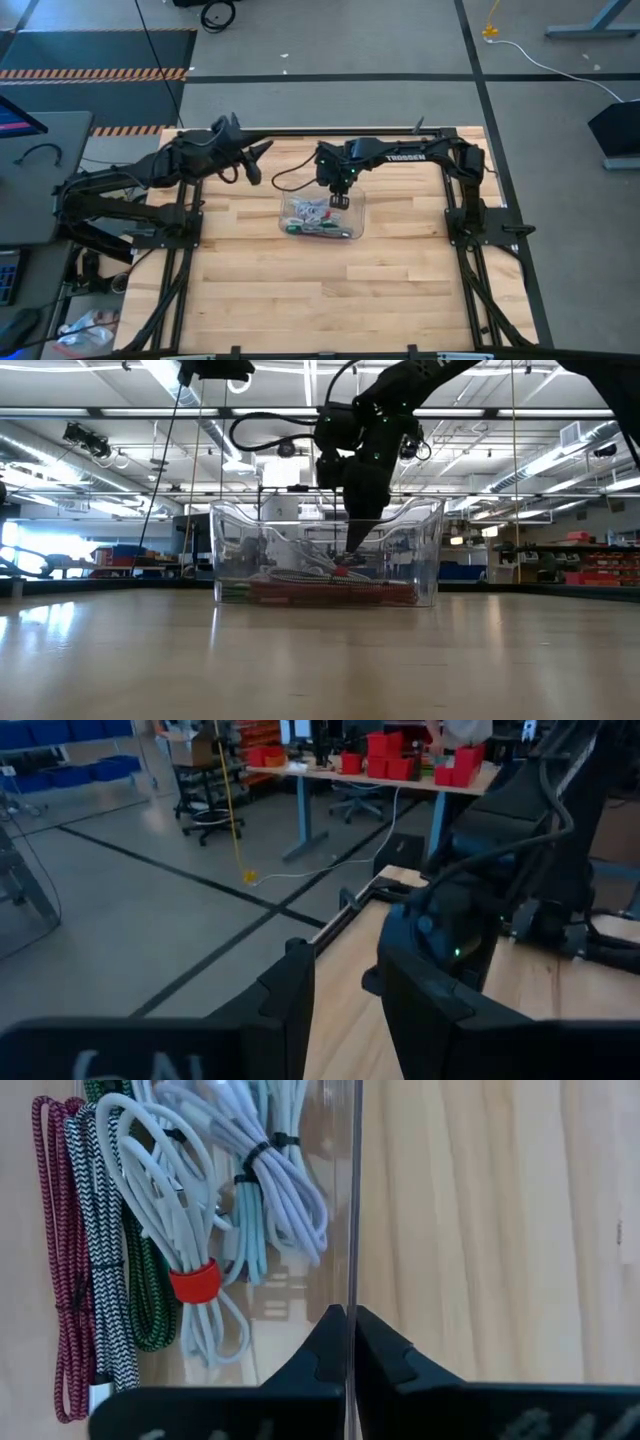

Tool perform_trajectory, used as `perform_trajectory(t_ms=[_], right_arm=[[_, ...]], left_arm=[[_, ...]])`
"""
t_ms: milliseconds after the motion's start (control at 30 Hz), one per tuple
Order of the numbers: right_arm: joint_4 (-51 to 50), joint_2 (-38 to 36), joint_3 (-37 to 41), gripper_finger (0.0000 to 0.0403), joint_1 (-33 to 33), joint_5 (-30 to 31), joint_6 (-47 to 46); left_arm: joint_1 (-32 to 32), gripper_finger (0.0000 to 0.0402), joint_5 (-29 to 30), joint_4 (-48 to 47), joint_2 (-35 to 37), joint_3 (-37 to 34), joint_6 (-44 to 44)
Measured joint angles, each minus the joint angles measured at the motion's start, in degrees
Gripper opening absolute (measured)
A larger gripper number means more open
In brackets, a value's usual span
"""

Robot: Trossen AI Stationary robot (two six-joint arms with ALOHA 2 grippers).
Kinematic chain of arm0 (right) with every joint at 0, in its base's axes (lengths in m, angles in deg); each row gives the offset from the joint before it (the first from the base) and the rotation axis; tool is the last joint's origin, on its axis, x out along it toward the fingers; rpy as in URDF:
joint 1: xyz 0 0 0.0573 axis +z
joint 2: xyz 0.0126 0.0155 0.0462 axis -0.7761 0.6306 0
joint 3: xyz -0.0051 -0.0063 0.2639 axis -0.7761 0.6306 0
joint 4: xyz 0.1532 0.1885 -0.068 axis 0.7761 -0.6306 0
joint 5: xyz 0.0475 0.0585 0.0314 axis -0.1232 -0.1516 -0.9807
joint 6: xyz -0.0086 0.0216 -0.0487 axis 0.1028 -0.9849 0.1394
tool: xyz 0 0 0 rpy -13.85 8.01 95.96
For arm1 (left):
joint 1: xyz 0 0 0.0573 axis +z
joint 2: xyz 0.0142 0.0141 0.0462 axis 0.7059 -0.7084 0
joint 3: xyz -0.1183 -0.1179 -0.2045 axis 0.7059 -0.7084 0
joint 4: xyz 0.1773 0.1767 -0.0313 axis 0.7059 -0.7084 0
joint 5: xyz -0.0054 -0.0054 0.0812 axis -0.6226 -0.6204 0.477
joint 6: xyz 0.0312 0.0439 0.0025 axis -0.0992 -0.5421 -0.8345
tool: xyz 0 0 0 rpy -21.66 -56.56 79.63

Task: Pick and place USB-C Cables
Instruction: Adjust the transparent bin on the table

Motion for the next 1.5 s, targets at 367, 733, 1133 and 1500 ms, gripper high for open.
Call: perform_trajectory(t_ms=[367,733,1133,1500], right_arm=[[-3.49,0.3,-1.24,0.0004,-0.05,-3.18,7.0],[-3.72,0.34,-1.53,0.0011,0.06,-4.13,7.57],[-3.78,0.91,-7.99,0.0095,-0.01,2.58,7.65],[-7.0,0.6,-9.48,0.0098,0.56,2.77,4.7]], left_arm=[[-0.02,0.0118,-0.65,-6.37,0.2,-0.02,2.61],[0.0,0.0118,-0.65,-6.33,0.19,-0.02,2.54],[0.0,0.0118,-0.67,-6.27,0.19,-0.02,2.61],[-0.01,0.0118,-0.67,-6.39,0.19,-0.02,2.58]])
